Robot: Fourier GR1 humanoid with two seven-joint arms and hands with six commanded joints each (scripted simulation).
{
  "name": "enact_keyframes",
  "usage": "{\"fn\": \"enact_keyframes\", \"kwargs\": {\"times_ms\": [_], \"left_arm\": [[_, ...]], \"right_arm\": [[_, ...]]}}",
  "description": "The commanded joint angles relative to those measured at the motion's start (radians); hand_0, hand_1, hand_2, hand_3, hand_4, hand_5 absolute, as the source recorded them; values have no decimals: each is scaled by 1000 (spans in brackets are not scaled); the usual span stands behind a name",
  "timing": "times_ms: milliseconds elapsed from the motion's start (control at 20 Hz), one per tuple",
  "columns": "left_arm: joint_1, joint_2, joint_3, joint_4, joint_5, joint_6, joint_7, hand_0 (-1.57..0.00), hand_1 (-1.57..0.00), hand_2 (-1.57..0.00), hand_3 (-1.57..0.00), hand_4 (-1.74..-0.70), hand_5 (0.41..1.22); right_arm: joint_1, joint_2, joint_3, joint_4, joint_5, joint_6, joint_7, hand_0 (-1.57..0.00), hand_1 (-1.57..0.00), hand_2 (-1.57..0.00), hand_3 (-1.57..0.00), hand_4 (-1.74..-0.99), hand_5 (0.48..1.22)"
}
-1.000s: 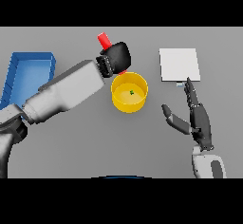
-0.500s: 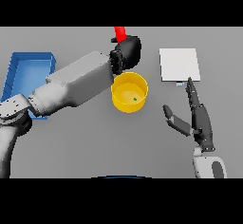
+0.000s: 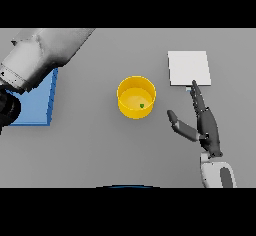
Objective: Pick up the red beaker and tilt it to pour out 1 green nut into yellow bowl. Pick up the yellow bowl and place it on the metallic measuring scale.
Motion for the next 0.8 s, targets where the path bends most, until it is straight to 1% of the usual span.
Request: {"fn": "enact_keyframes", "kwargs": {"times_ms": [0, 50, 100, 200, 300, 350, 400, 450, 500, 550, 600, 650, 700, 750], "left_arm": [[-27, 11, 66, 50, 49, -16, 6, -1571, -1571, -1571, -1571, -1728, 1221], [-35, 40, 161, 93, 126, -48, 48, -1571, -1571, -1571, -1523, -1731, 1221], [-34, 65, 238, 123, 191, -55, 69, -1571, -1571, -1571, -1515, -1733, 1221], [-17, 116, 402, 199, 333, -62, 124, -1571, -1571, -1571, -1507, -1736, 1221], [21, 177, 526, 252, 450, -43, 121, -1571, -1571, -1571, -1530, -1738, 1221], [47, 206, 583, 268, 505, -25, 140, -1571, -1571, -1571, -1538, -1738, 1221], [89, 231, 623, 270, 549, -2, 144, -1571, -1571, -1571, -1545, -1739, 1221], [128, 240, 658, 274, 588, 25, 171, -1571, -1571, -1571, -1550, -1739, 1221], [166, 250, 688, 274, 622, 56, 216, -1571, -1571, -1571, -1554, -1740, 1221], [209, 251, 706, 277, 645, 86, 268, -1571, -1571, -1571, -1558, -1740, 1221], [257, 256, 721, 264, 667, 129, 295, -1571, -1571, -1571, -1560, -1740, 1221], [307, 256, 756, 251, 711, 170, 308, -1571, -1571, -1571, -1562, -1740, 1221], [347, 253, 782, 231, 747, 197, 335, -1571, -1571, -1571, -1564, -1740, 1221], [385, 256, 811, 214, 782, 217, 369, -1571, -1571, -1571, -1566, -1741, 1221]], "right_arm": [[-12, -8, -3, 7, 7, -3, -1, 1, 1, 1, 1, -1104, 563], [-20, -16, -6, 6, 3, 3, -9, 1, 1, 1, 1, -1102, 572], [-17, -23, -8, 19, 0, 11, -18, 1, 1, 1, 1, -1104, 576], [-18, -10, 5, 16, 4, 10, -16, 1, 1, 1, 1, -1114, 578], [-27, -17, 3, 15, 9, 7, -9, 1, 1, 1, 1, -1121, 588], [-20, -18, 10, 12, 9, 13, -23, 1, 1, 1, 1, -1118, 595], [-17, -26, 4, 7, 3, 16, -24, 1, 1, 1, 1, -1125, 601], [-20, -33, 6, 7, 22, 7, -11, 1, 1, 1, 1, -1127, 606], [-26, -38, 3, 19, 20, 11, -11, 1, 1, 1, 1, -1132, 614], [-33, -38, 2, 22, 18, 12, -14, 1, 1, 1, 1, -1132, 621], [-35, -41, 3, 35, 23, 13, -15, 1, 1, 1, 1, -1138, 626], [-37, -38, 10, 32, 26, 15, -20, 1, 1, 1, 1, -1142, 628], [-35, -44, 8, 25, 19, 24, -23, 1, 1, 1, 1, -1134, 632], [-40, -43, 8, 27, 15, 27, -14, 1, 1, 1, 1, -1133, 640]]}}
